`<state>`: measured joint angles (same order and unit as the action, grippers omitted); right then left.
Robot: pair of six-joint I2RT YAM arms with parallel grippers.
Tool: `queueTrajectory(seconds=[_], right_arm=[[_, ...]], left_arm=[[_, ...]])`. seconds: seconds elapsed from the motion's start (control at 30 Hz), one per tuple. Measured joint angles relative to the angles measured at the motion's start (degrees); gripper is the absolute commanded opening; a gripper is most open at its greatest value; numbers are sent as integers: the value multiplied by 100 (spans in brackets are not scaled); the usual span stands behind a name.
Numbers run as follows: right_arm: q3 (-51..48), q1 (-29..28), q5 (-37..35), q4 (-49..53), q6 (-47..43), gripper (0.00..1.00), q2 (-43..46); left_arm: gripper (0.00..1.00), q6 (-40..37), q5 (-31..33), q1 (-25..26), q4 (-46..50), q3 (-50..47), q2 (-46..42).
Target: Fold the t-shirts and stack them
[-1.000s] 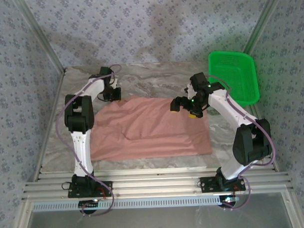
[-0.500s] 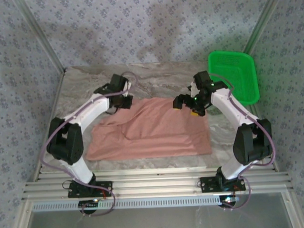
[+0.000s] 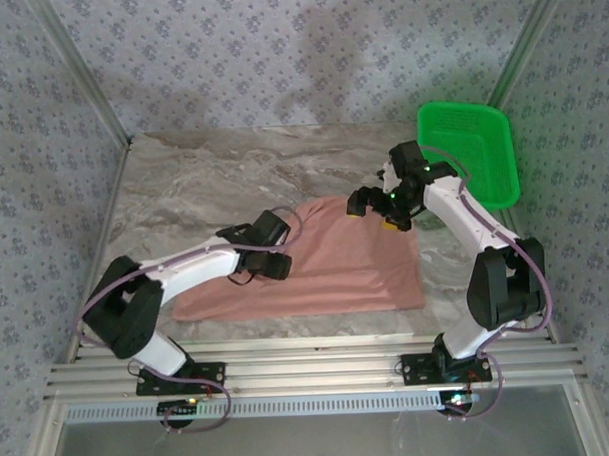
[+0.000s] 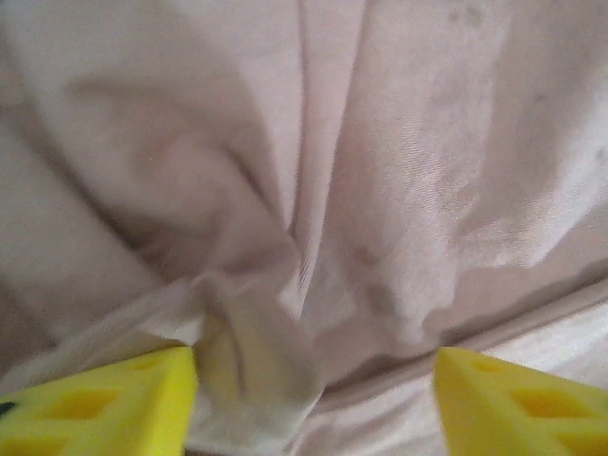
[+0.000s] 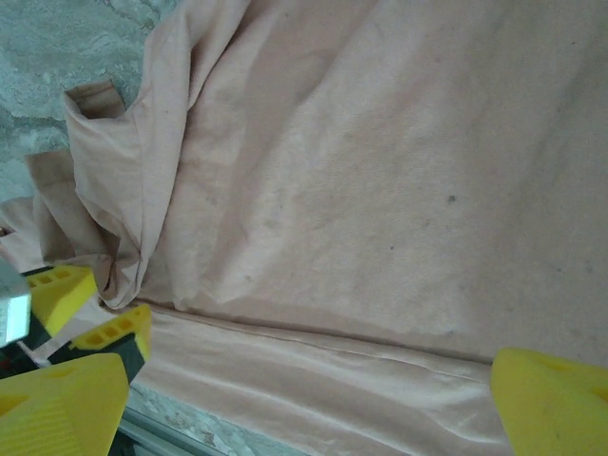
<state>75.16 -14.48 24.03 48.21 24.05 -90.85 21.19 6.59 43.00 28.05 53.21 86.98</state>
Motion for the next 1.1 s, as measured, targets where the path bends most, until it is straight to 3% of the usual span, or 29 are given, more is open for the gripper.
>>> queueTrajectory(seconds=[0.13, 0.23, 0.37, 0.67, 0.87, 1.1], right_arm=[[0, 50, 2, 4, -15, 100, 2], [0, 74, 2, 4, -15, 100, 11], [0, 81, 2, 2, -15, 100, 31], [-13, 87, 2, -2, -15, 100, 101], [-127, 87, 2, 11, -15, 100, 258], [-238, 146, 4, 44, -15, 100, 343]], left_arm=[[85, 507, -273, -466, -2, -11, -920], [86, 922, -754, -1408, -37, 61, -1412], [82, 1139, -1502, -2455, 61, 529, -1110], [58, 640, -2511, -2575, 669, 2028, 1071], [49, 608, -2415, -2575, 1016, 2203, 1834], [44, 564, -2118, -2575, 1119, 2551, 2074]])
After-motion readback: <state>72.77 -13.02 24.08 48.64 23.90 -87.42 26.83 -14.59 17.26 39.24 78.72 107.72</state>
